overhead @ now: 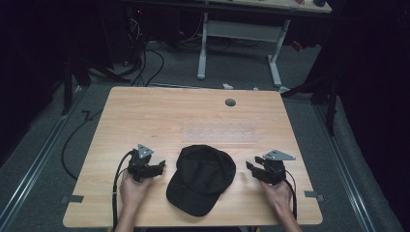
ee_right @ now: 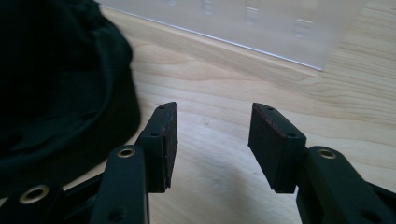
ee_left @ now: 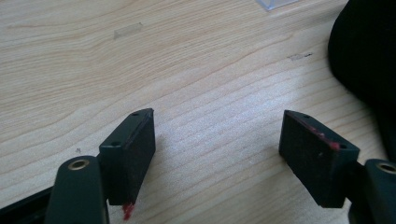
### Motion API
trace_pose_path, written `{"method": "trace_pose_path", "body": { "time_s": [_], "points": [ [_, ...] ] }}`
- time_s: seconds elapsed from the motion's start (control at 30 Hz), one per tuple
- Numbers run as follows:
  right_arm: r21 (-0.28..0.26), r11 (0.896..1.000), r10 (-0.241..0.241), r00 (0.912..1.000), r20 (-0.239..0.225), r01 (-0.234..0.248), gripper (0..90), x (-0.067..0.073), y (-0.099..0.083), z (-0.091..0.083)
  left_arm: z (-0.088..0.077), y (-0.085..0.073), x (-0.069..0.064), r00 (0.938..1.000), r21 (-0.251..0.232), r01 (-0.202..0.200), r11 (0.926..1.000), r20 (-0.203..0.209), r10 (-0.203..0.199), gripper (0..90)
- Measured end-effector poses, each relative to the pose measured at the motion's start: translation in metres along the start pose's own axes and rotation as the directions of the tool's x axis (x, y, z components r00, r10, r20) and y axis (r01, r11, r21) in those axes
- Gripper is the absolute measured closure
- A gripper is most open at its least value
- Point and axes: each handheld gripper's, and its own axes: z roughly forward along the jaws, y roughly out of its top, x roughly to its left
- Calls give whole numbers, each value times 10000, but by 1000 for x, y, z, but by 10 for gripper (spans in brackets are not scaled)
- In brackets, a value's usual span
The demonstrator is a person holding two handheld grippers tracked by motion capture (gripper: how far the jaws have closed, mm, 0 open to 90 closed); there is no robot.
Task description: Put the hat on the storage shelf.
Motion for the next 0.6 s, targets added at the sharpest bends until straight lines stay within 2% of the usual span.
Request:
{"method": "trace_pose_path", "body": {
  "time_s": [0.13,0.27,0.43,0.47,0.53,0.6],
  "points": [
    [-67,10000,-54,9995,-325,52,515,6,-1,-3,0,0,0,10000,-1,0,10000,-2,0,274],
    [-262,9995,-193,9979,-617,177,509,19,0,-10,0,0,0,10000,1,-6,10000,-3,6,274],
    [-494,9974,-578,9931,-1025,530,506,32,4,-15,0,0,0,10000,-15,-21,10000,-13,20,274],
    [-494,9974,-578,9931,-1025,530,506,32,4,-15,0,0,0,10000,-15,-21,10000,-13,20,274],
    [-589,9967,-638,9883,-1382,561,520,40,7,-18,0,0,0,10000,-9,-27,10000,-13,27,274],
    [-612,9967,-611,9876,-1448,527,524,41,8,-19,0,0,0,10000,-6,-36,10000,-14,36,274]
  ]
}}
